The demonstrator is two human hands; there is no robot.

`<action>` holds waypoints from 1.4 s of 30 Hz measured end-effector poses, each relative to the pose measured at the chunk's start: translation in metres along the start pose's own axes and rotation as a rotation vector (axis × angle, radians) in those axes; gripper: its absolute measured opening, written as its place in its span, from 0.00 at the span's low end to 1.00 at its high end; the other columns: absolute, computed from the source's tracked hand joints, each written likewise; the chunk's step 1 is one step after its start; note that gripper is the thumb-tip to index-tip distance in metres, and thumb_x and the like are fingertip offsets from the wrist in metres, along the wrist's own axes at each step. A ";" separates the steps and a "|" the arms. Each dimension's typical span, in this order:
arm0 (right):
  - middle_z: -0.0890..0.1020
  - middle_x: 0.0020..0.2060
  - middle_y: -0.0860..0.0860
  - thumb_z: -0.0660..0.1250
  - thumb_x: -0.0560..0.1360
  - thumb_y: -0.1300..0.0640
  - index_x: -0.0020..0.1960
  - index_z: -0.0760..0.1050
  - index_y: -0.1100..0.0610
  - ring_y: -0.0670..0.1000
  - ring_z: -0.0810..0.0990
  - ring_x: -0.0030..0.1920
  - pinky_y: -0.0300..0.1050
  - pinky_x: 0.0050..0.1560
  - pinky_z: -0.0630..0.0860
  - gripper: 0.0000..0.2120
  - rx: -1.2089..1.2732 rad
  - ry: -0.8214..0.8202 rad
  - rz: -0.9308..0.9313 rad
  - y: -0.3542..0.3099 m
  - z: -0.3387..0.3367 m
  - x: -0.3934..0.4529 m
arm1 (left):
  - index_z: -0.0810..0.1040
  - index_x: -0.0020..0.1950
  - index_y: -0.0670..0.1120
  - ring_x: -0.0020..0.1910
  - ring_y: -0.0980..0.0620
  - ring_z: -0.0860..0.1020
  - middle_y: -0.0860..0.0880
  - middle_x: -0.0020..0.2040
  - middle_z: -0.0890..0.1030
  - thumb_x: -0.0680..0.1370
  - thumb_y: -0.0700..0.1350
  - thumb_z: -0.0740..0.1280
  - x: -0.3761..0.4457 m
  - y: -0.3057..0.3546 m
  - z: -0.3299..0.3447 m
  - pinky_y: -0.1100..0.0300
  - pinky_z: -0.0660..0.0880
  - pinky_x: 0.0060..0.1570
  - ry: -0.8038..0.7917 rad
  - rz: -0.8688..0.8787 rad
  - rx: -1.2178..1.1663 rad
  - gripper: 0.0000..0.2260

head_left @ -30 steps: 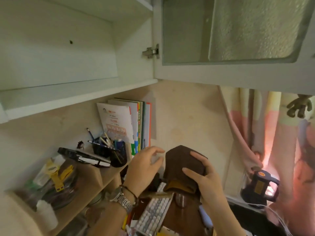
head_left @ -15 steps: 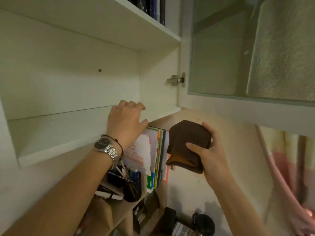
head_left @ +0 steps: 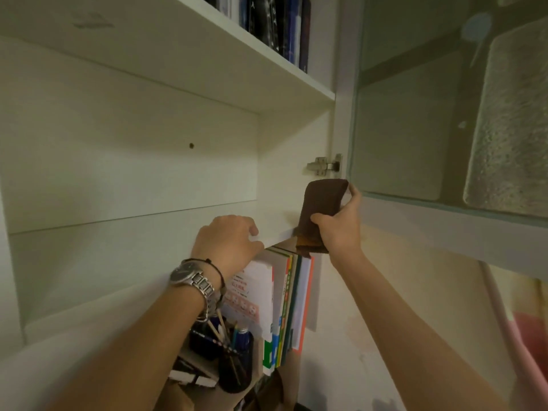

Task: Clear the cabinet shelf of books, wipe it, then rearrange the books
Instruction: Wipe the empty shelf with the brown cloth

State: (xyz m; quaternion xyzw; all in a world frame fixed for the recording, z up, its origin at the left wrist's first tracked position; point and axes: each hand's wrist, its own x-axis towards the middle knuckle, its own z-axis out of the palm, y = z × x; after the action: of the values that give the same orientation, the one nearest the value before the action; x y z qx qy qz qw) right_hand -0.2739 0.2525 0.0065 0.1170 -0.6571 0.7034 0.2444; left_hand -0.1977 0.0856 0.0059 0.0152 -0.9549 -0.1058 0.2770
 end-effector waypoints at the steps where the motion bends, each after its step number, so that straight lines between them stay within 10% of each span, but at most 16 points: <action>1: 0.79 0.50 0.54 0.66 0.71 0.74 0.76 0.52 0.52 0.51 0.80 0.45 0.49 0.50 0.80 0.42 -0.024 -0.018 0.001 0.002 0.005 0.003 | 0.77 0.60 0.54 0.53 0.52 0.75 0.53 0.56 0.78 0.76 0.54 0.65 0.000 0.000 0.000 0.58 0.71 0.49 -0.001 -0.004 -0.010 0.14; 6: 0.78 0.49 0.52 0.67 0.74 0.68 0.69 0.61 0.55 0.47 0.76 0.41 0.36 0.36 0.74 0.27 -0.142 -0.162 0.038 0.006 0.020 0.010 | 0.76 0.61 0.54 0.54 0.52 0.75 0.53 0.57 0.78 0.77 0.53 0.64 0.000 -0.001 0.001 0.58 0.70 0.50 -0.001 -0.010 -0.027 0.14; 10: 0.80 0.49 0.54 0.69 0.75 0.53 0.57 0.71 0.55 0.53 0.80 0.44 0.44 0.41 0.77 0.14 -0.205 -0.317 0.094 0.004 0.020 0.013 | 0.77 0.60 0.53 0.52 0.54 0.74 0.54 0.58 0.78 0.75 0.54 0.66 0.001 -0.002 0.001 0.60 0.69 0.47 0.015 -0.043 -0.069 0.14; 14: 0.81 0.45 0.51 0.59 0.79 0.41 0.54 0.78 0.54 0.48 0.79 0.44 0.41 0.42 0.74 0.19 -0.242 -0.498 0.086 0.002 0.012 0.011 | 0.77 0.60 0.51 0.48 0.56 0.71 0.53 0.57 0.78 0.74 0.54 0.68 0.000 -0.002 0.002 0.63 0.67 0.44 0.039 -0.079 -0.126 0.16; 18: 0.82 0.46 0.44 0.44 0.83 0.44 0.55 0.83 0.55 0.45 0.78 0.48 0.35 0.46 0.68 0.30 -0.215 -0.598 0.101 0.012 0.003 0.019 | 0.77 0.60 0.49 0.48 0.54 0.74 0.51 0.56 0.78 0.72 0.53 0.71 0.001 -0.002 0.001 0.62 0.70 0.44 0.045 -0.110 -0.178 0.18; 23: 0.80 0.57 0.44 0.61 0.80 0.52 0.58 0.80 0.47 0.45 0.77 0.57 0.49 0.64 0.72 0.11 -0.471 -0.746 -0.282 0.027 -0.001 0.034 | 0.78 0.59 0.48 0.51 0.52 0.75 0.51 0.56 0.78 0.72 0.50 0.72 0.000 -0.002 -0.003 0.60 0.73 0.49 0.009 -0.122 -0.222 0.17; 31: 0.79 0.60 0.45 0.58 0.80 0.44 0.64 0.76 0.47 0.43 0.74 0.62 0.51 0.66 0.69 0.17 -0.616 -0.730 -0.600 0.057 -0.001 0.052 | 0.79 0.58 0.51 0.51 0.53 0.75 0.53 0.52 0.75 0.72 0.48 0.71 -0.001 -0.002 -0.006 0.57 0.75 0.52 -0.056 -0.105 -0.242 0.15; 42: 0.66 0.73 0.48 0.32 0.68 0.36 0.71 0.62 0.38 0.59 0.62 0.70 0.64 0.68 0.58 0.37 -1.175 -0.749 -0.283 0.054 0.017 0.082 | 0.78 0.59 0.53 0.53 0.52 0.74 0.51 0.57 0.76 0.73 0.49 0.70 -0.001 -0.001 -0.007 0.56 0.74 0.52 -0.087 -0.100 -0.210 0.14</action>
State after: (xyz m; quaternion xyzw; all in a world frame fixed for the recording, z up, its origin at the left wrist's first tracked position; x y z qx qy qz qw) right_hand -0.3733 0.2507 0.0014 0.2839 -0.9461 0.1066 0.1139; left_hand -0.1931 0.0833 0.0106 0.0289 -0.9477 -0.2196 0.2299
